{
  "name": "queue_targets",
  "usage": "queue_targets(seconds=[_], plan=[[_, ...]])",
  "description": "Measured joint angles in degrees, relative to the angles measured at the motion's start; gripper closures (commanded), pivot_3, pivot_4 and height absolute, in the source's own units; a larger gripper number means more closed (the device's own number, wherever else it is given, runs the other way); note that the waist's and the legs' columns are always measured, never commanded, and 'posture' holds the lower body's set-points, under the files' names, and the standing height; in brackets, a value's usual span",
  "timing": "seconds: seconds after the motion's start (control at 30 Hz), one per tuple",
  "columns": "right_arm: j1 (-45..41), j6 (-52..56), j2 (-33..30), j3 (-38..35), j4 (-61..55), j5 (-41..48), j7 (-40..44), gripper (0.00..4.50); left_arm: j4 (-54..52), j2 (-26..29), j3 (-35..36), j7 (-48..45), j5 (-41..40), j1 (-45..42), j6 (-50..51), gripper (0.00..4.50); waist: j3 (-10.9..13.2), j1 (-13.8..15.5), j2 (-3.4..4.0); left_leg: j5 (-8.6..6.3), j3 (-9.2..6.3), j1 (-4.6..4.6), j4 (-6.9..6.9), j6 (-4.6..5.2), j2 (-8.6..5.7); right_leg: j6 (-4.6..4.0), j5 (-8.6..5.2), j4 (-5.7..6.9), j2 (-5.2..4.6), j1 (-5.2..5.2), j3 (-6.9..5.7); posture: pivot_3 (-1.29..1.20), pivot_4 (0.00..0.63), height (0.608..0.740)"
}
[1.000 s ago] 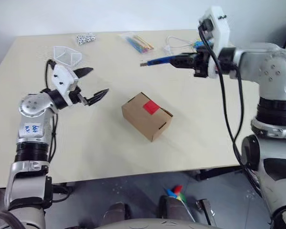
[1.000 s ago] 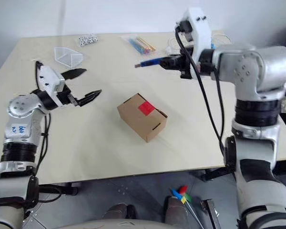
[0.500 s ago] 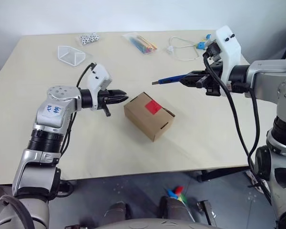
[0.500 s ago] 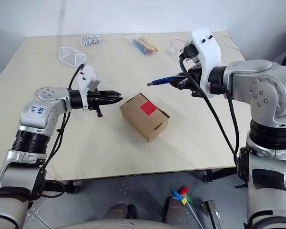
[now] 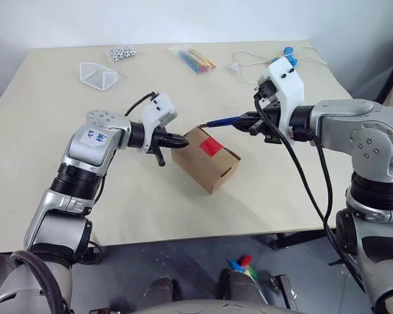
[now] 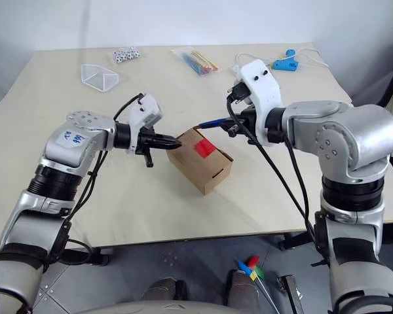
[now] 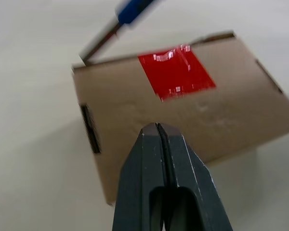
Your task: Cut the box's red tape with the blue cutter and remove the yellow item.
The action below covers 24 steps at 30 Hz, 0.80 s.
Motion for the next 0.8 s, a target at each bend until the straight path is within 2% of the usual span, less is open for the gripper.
queue_targets(seconds=[0.8], plan=[[2.1,-2.0,-1.9,1.8,0.4,-0.2,0.2,4.36,4.0,-2.4,-0.8,-0.4,3.5,-1.6,-1.4,4.50,0.0,0.2,0.00,0.00,-0.04,0.02,0.32,0.01,0.02,0.00,0.00,0.07,0.00,0.15,0.02,0.00,0.150,0.740]])
